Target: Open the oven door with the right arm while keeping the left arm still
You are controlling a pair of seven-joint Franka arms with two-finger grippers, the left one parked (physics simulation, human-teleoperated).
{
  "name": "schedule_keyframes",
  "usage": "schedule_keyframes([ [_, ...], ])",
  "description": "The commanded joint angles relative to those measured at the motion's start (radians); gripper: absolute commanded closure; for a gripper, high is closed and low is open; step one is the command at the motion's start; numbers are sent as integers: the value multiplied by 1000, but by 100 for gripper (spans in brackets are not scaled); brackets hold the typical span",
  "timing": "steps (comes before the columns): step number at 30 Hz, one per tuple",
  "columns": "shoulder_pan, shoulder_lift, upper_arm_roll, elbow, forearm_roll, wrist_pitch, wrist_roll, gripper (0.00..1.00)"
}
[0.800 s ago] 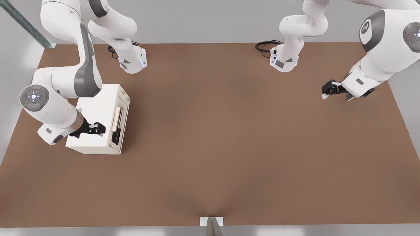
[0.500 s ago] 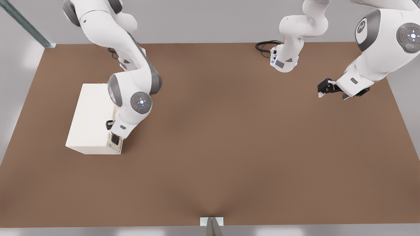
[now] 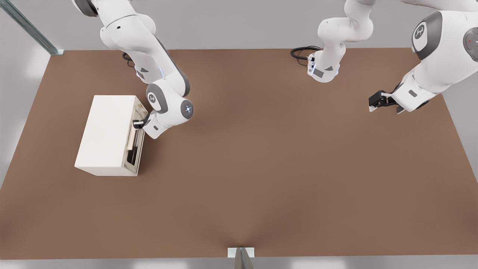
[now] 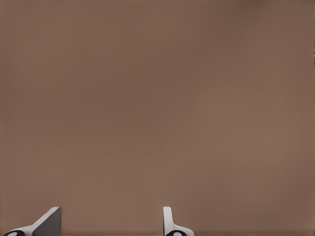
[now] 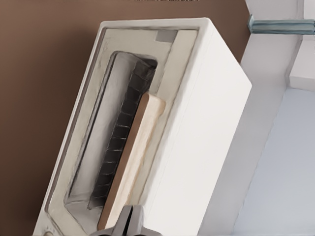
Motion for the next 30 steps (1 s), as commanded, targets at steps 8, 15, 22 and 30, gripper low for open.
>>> schedule_keyframes([
  [8, -53, 58, -3, 7, -116, 119, 403, 79],
  [15, -60, 66, -6, 12, -120, 119, 397, 79],
  [22, -72, 77, -8, 9, -120, 119, 396, 79],
  [30, -71, 91, -6, 12, -120, 116, 400, 79],
])
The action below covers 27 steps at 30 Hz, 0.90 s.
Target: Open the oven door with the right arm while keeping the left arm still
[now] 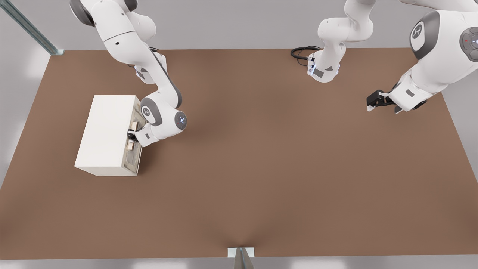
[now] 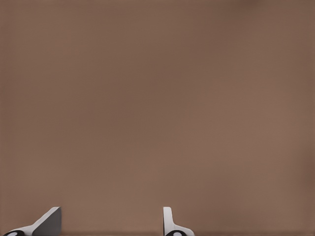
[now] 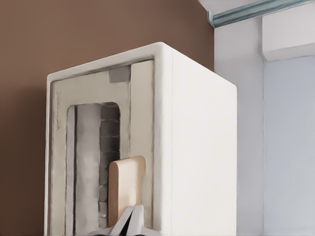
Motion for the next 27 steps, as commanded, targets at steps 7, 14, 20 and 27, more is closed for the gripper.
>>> schedule_keyframes([
  [7, 233, 208, 8, 377, 252, -224, 209, 79],
  [14, -102, 185, -5, 892, 718, -321, -794, 0],
  [20, -259, -48, -35, 717, 772, -169, -845, 0],
  [27, -262, -19, -55, 770, 770, -204, -849, 0],
])
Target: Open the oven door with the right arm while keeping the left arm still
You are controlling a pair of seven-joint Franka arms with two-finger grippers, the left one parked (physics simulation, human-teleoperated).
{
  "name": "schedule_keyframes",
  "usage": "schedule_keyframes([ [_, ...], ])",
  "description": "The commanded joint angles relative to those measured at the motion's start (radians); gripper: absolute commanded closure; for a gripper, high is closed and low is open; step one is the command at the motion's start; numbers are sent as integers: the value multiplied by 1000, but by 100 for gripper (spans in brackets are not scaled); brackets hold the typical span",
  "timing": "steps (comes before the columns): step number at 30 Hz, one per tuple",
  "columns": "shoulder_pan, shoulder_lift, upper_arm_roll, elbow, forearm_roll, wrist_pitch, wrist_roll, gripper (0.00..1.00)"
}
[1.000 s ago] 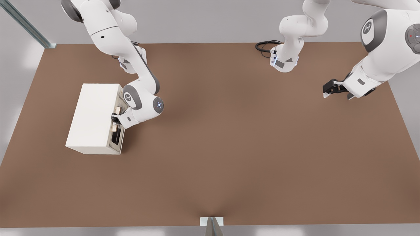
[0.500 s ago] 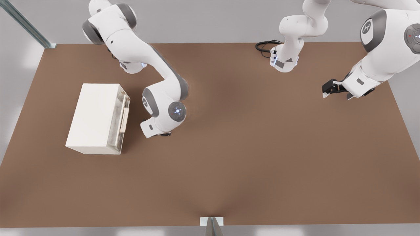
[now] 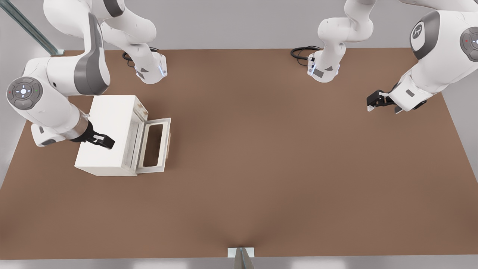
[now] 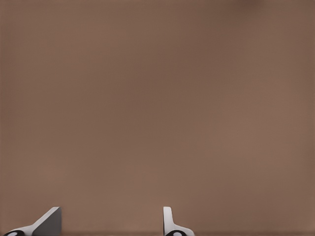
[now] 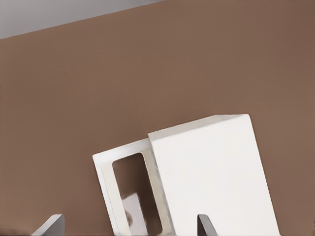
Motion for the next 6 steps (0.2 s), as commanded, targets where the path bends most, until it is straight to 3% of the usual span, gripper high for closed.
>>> schedule_keyframes([
  [1, 0, 0, 0, 1, 6, 1, -365, 0],
  [6, 0, 0, -3, 1, 6, 1, -365, 0],
])
